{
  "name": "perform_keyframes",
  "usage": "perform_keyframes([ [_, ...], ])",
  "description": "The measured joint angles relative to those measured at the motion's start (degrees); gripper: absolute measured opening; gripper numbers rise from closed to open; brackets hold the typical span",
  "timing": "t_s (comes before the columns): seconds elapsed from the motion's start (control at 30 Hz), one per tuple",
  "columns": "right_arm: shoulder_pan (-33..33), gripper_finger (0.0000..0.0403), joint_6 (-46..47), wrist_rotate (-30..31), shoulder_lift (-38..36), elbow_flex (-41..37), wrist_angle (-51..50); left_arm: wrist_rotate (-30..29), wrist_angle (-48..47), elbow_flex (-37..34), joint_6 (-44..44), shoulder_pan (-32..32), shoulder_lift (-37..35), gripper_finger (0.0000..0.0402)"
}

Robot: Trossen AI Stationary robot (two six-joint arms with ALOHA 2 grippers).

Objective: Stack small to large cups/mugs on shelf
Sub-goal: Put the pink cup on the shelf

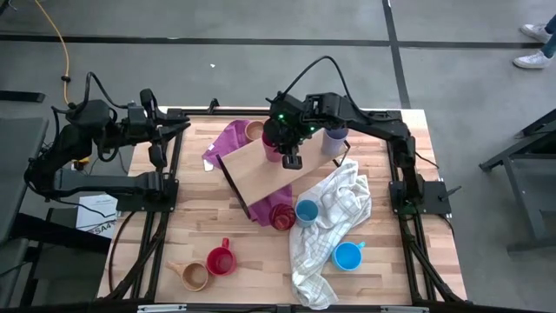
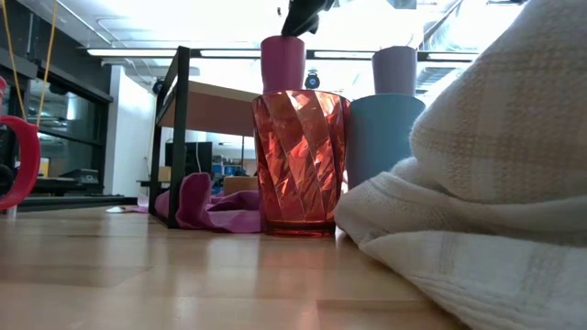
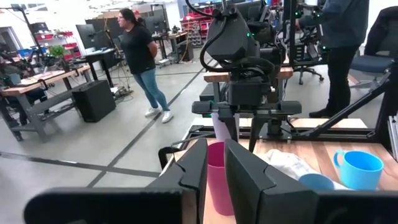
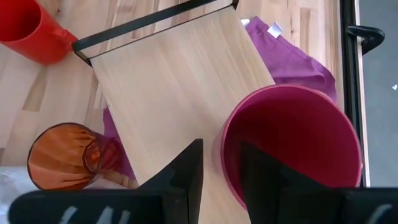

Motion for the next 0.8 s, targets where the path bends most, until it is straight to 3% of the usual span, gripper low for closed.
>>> perform_keyframes([
  [0.8,-1.5,0.0082,-0.2,2.4,0.3,0.0,-1.8,0.1,-0.5,0.0,0.1,0.0,0.0,0.0044],
])
